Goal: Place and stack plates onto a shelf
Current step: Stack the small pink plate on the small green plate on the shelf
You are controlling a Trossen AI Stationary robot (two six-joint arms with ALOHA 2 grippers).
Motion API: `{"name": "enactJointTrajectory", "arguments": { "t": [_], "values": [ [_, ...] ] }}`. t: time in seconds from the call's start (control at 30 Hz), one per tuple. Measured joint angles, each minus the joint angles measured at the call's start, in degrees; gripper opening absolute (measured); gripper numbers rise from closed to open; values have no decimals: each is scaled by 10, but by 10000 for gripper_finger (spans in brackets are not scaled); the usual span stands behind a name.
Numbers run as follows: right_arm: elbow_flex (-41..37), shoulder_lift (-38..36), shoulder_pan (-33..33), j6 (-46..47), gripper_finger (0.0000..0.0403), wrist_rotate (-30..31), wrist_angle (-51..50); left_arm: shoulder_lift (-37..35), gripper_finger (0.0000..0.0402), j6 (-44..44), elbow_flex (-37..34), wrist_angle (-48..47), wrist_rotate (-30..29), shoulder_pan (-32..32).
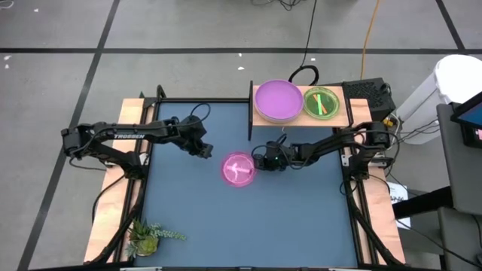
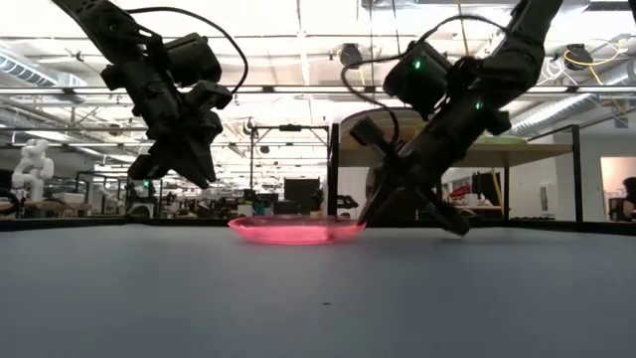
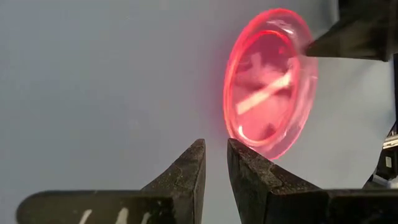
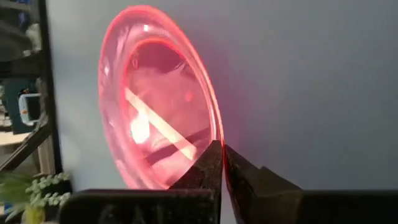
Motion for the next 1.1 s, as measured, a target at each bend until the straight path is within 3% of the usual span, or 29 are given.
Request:
{"name": "enactJointTrajectory", "arguments": {
  "t": [0.63, 0.9, 1.1],
  "values": [
    [0, -251, 0, 32, 0, 35, -133, 0, 72, 16, 0, 9, -39, 0],
    [6, -371, 0, 55, 0, 89, -198, 0, 72, 16, 0, 25, -39, 0],
    [58, -434, 0, 48, 0, 126, -311, 0, 72, 16, 0, 27, -39, 0]
  ]
}}
